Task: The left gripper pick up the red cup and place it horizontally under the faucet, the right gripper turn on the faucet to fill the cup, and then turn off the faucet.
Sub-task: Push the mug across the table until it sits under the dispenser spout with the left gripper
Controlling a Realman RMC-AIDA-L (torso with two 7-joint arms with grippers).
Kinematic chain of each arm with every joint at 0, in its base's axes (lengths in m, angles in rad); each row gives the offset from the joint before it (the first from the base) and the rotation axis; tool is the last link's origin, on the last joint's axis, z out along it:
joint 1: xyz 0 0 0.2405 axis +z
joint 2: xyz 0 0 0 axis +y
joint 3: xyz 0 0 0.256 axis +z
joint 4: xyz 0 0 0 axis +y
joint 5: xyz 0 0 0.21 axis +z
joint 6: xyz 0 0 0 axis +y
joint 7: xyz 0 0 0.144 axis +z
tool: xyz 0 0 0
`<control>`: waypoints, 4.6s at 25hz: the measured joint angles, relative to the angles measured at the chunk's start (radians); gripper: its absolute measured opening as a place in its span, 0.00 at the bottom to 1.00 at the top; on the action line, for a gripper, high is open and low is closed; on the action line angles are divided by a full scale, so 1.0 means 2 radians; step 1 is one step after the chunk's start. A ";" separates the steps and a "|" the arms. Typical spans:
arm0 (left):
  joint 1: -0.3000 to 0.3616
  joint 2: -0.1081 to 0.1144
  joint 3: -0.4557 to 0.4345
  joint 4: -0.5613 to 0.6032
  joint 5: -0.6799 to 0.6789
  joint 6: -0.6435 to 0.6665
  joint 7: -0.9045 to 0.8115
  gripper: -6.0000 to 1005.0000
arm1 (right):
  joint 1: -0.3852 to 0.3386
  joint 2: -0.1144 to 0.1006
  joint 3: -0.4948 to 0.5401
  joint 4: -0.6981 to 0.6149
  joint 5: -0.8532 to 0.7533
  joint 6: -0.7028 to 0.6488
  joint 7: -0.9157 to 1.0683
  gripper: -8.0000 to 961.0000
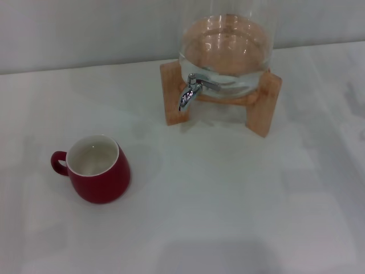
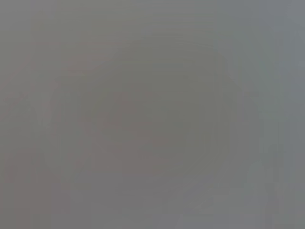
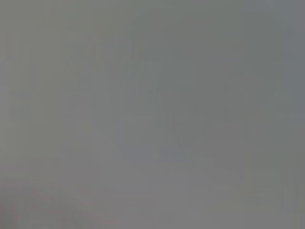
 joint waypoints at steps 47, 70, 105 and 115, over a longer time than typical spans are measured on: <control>0.060 -0.005 0.003 0.000 0.277 -0.014 -0.025 0.88 | -0.010 -0.002 -0.016 0.017 -0.016 0.017 0.001 0.76; 0.080 -0.007 0.053 0.001 0.276 -0.014 -0.051 0.88 | -0.023 -0.002 -0.028 0.014 -0.016 0.021 0.001 0.76; 0.030 0.001 0.054 -0.015 0.281 -0.083 -0.054 0.88 | -0.024 -0.002 -0.035 0.017 -0.016 0.016 0.001 0.76; 0.024 0.001 0.055 -0.015 0.287 -0.091 -0.048 0.88 | -0.024 -0.002 -0.035 0.017 -0.016 0.016 0.001 0.76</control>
